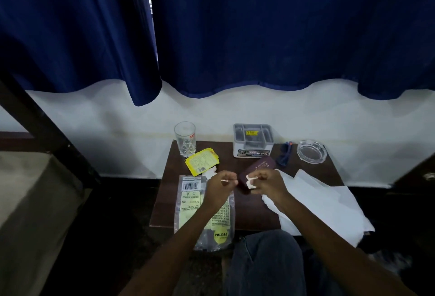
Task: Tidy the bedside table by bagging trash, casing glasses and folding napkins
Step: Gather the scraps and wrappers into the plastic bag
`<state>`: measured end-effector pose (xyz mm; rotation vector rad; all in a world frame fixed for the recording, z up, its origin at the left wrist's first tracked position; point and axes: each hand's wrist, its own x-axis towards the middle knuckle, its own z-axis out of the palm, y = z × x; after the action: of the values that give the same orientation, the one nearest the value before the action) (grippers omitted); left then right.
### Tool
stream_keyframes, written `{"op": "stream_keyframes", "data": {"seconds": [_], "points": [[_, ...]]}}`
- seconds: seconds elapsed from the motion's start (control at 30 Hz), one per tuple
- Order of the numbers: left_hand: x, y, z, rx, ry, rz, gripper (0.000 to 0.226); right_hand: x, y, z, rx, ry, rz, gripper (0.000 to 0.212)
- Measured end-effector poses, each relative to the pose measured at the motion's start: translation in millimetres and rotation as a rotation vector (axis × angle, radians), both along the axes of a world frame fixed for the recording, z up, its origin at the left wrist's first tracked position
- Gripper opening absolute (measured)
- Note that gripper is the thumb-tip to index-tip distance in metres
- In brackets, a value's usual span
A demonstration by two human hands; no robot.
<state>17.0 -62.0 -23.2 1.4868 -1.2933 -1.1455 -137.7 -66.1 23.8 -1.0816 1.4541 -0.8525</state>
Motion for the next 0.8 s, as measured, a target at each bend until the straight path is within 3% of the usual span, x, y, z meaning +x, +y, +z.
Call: {"op": "stream_keyframes", "data": {"seconds": [0.07,0.13,0.2,0.33,0.7,0.8], "points": [[11,1,-15,0.004,-0.364,0.098,0.029,-10,-2,-3,0.023,0.011,-0.033,0.022],[21,2,-26,0.079,-0.698,0.056,0.048,-18,-3,-4,0.041,0.015,-0.039,0.018],[23,3,-32,0.123,-0.861,-0.034,0.058,-23,-3,-7,0.051,0.014,-0.036,0.014],[21,-4,-46,-0.008,-1.093,-0.121,0.052,-28,0,-12,0.070,-0.004,-0.010,0.012],[33,-22,-44,-0.179,-1.101,-0.106,0.026,-43,3,-15,0.074,-0.056,-0.063,0.015],[33,-19,-42,-0.144,-0.903,-0.008,0.020,-47,7,-13,0.072,-0.101,-0.070,0.012]]}}
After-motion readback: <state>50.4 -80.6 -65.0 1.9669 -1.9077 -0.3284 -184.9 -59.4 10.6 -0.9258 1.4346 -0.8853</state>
